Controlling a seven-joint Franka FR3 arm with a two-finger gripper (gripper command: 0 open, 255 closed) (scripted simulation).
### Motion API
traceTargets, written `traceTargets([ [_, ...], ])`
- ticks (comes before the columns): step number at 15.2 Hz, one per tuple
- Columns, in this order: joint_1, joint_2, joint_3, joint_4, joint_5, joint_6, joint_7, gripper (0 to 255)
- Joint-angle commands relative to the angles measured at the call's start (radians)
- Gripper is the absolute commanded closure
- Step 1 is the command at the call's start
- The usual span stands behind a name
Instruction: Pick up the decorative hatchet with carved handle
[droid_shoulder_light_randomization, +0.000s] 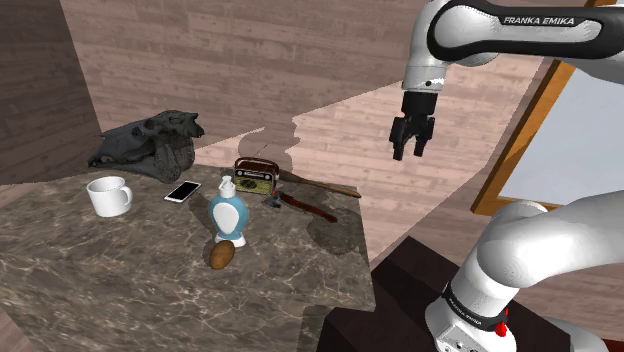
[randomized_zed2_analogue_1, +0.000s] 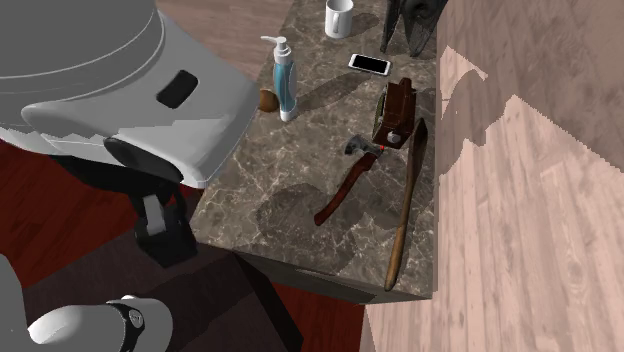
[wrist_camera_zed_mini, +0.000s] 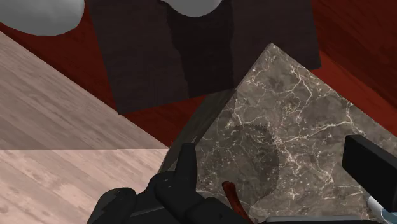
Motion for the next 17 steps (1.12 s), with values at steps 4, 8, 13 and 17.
traceTargets([
  [4, 0.012, 0.061, -0.003, -0.039, -0.015, 0.117, -0.038, 0],
  [8, 0.027, 0.162, -0.006, -0.071, -0.033, 0.272, -0.085, 0],
  [13, 0.044, 0.316, -0.008, -0.077, -0.051, 0.461, -0.139, 0],
  [17, 0.057, 0.454, -0.008, -0.056, -0.063, 0.601, -0.178, 0],
])
